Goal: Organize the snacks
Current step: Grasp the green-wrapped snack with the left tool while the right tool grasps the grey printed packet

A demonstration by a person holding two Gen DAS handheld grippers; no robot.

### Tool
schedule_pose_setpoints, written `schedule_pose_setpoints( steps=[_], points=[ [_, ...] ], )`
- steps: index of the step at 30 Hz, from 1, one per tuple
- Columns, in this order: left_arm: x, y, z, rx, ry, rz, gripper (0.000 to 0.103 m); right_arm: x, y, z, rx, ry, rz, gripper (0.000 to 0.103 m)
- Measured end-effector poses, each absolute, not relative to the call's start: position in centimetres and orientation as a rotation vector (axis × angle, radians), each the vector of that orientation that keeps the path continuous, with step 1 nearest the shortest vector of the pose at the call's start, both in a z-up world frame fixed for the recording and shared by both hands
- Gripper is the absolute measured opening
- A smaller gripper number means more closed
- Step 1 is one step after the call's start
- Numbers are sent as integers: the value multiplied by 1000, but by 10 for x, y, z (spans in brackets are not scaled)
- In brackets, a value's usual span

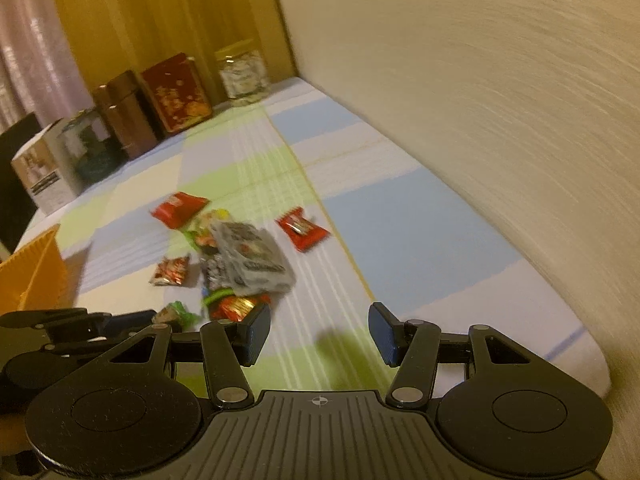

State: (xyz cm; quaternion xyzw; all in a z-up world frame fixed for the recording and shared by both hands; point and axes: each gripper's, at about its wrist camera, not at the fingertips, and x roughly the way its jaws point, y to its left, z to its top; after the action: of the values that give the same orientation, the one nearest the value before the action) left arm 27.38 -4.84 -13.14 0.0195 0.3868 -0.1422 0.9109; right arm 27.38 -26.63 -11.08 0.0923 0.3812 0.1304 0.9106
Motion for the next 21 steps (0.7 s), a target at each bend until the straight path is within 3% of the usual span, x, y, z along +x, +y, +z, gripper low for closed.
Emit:
schedule_pose_setpoints(
  steps=[21],
  points=[
    [268,-19,-106,-99,759,-222,21,357,-227,-144,156,834,538,54]
  ],
)
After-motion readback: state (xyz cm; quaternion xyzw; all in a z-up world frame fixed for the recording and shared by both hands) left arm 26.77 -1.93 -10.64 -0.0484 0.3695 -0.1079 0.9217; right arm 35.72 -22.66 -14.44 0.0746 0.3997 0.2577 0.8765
